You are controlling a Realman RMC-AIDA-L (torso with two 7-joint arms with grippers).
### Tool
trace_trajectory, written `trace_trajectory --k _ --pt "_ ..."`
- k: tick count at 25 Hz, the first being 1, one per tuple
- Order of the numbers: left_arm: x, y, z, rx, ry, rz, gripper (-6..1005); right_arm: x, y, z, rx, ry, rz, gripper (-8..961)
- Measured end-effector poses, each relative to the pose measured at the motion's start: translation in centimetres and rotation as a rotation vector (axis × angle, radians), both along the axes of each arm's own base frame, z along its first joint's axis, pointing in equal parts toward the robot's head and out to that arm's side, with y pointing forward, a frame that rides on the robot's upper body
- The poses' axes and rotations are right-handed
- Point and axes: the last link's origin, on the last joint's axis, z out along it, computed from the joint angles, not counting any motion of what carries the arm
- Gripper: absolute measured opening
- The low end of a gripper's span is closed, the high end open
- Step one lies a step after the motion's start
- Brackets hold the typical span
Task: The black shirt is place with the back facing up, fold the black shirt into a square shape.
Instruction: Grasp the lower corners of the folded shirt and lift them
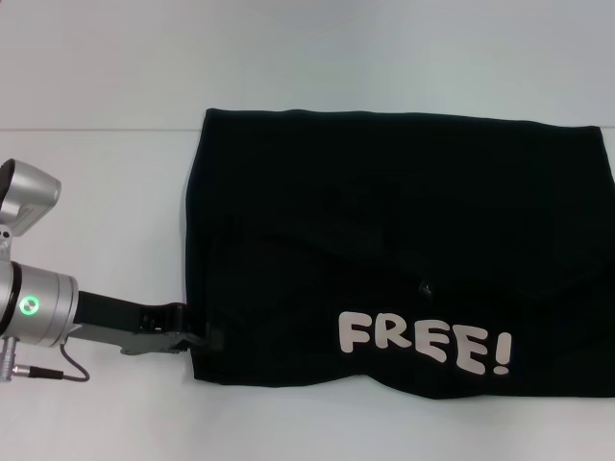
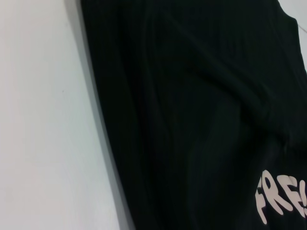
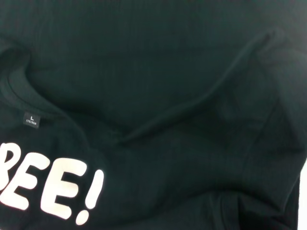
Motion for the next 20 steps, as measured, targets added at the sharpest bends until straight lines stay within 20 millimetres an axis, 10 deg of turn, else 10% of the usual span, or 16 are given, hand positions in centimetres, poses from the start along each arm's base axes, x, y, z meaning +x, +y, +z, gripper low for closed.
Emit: trace_trajectory --k 12,20 --pt "0.44 -0.38 -0.94 -0.042 -0.003 -0.028 203 0.02 -0.07 -0.01 -0.002 0.001 -0.003 58" --pt "0.01 -0.06 -0.69 -0.010 0.012 -0.008 413 -0.03 -0.06 -0.01 -0.003 0.003 -0.002 58"
